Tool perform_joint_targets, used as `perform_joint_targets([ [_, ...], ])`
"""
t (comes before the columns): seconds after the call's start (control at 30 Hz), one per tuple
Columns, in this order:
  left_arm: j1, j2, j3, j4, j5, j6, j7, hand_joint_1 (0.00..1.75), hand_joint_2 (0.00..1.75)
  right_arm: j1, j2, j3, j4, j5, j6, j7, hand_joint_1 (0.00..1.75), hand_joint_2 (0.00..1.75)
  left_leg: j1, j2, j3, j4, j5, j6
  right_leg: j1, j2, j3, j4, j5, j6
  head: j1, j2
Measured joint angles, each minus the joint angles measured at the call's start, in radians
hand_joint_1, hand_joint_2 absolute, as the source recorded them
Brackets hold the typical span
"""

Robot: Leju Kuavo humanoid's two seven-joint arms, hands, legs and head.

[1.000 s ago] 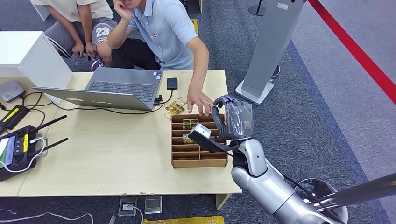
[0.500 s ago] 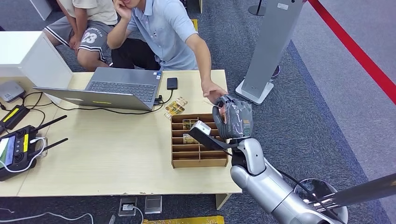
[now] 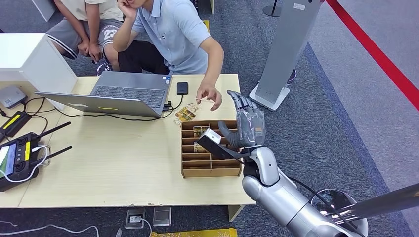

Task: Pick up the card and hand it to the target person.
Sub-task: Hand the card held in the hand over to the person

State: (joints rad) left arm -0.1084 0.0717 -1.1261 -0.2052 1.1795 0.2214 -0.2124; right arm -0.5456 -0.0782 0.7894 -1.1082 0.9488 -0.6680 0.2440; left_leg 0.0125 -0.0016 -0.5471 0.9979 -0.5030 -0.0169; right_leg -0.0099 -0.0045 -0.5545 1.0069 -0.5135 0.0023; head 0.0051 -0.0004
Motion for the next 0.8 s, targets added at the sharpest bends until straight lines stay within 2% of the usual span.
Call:
perform_joint_targets([
  [0.23,0.0,0.0,0.0,0.0,0.002,0.008,0.003,0.0,0.0,0.0,0.0,0.003,0.0,-0.004,0.0,0.007,0.0,1.75,0.0,0.0,0.0,0.0,0.0,0.0,0.0,0.0,0.0,0.0,0.0,0.0,0.0,0.0],
  [0.33,0.0,0.0,0.0,0.0,0.005,0.011,0.003,0.0,0.0,0.006,0.0,0.002,-0.005,-0.071,0.0,-0.019,0.0,1.75,0.0,0.0,0.0,0.0,0.0,0.0,0.0,0.0,0.0,0.0,0.0,0.0,0.0,0.0],
  [0.43,0.001,0.0,0.0,0.0,0.015,0.019,0.004,0.0,0.0,0.027,-0.001,-0.003,-0.03,-0.293,0.005,-0.114,0.0,1.75,0.0,0.0,0.001,0.0,0.0,0.0,0.0,0.0,0.0,0.0,0.0,0.0,0.0,0.0],
  [0.57,0.004,0.002,0.0,0.0,0.029,0.029,0.011,0.0,0.0,0.095,-0.009,-0.02,-0.117,-0.741,0.039,-0.289,0.0,1.75,0.0,0.0,0.0,0.0,0.0,0.0,0.0,0.0,-0.001,0.0,0.0,0.0,0.0,0.0],
  [0.8,0.008,0.007,0.0,0.0,0.042,0.031,0.012,0.0,0.0,0.229,-0.065,-0.064,-0.29,-1.046,0.17,-0.388,0.0,1.75,0.0,0.0,0.0,0.0,-0.001,0.0,0.0,0.0,-0.001,-0.001,0.0,0.0,0.0,0.0],
])
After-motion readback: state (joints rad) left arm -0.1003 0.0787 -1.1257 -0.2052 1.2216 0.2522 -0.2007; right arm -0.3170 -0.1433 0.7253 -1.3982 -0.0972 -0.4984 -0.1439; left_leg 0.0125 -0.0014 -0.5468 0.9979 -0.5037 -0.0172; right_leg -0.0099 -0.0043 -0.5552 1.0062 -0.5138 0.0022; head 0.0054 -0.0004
